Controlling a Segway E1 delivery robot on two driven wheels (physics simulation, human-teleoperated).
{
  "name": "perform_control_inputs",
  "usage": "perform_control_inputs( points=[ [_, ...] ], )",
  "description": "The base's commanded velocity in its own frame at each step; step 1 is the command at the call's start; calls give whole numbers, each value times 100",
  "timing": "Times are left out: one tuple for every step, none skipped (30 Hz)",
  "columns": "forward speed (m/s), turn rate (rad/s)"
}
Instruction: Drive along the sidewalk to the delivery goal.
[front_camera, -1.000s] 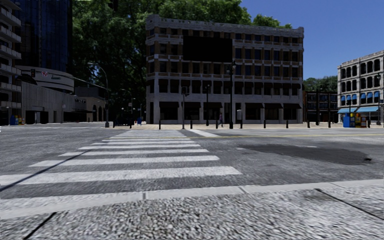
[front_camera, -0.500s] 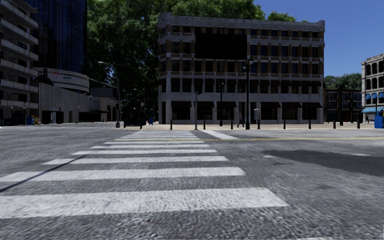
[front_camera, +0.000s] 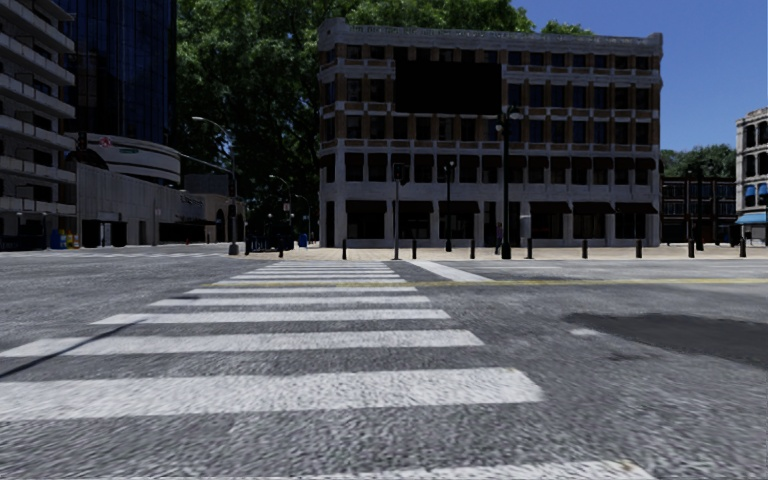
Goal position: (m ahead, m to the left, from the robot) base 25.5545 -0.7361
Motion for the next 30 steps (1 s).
perform_control_inputs(
  points=[
    [127, 7],
    [127, 7],
    [127, 7],
    [127, 7],
    [127, 7],
    [127, 7],
    [127, 7],
    [127, 7],
    [127, 7],
    [127, 9],
    [127, 11],
    [127, 11],
    [127, 13],
    [127, 15],
    [127, 16],
    [127, 16],
    [127, 16],
    [127, 17],
    [128, 18],
    [128, 19],
    [128, 20],
    [128, 20],
    [128, 20],
    [128, 20],
    [128, 20],
    [129, 20],
    [129, 20],
    [131, 20],
    [133, 20],
    [133, 20]
  ],
)
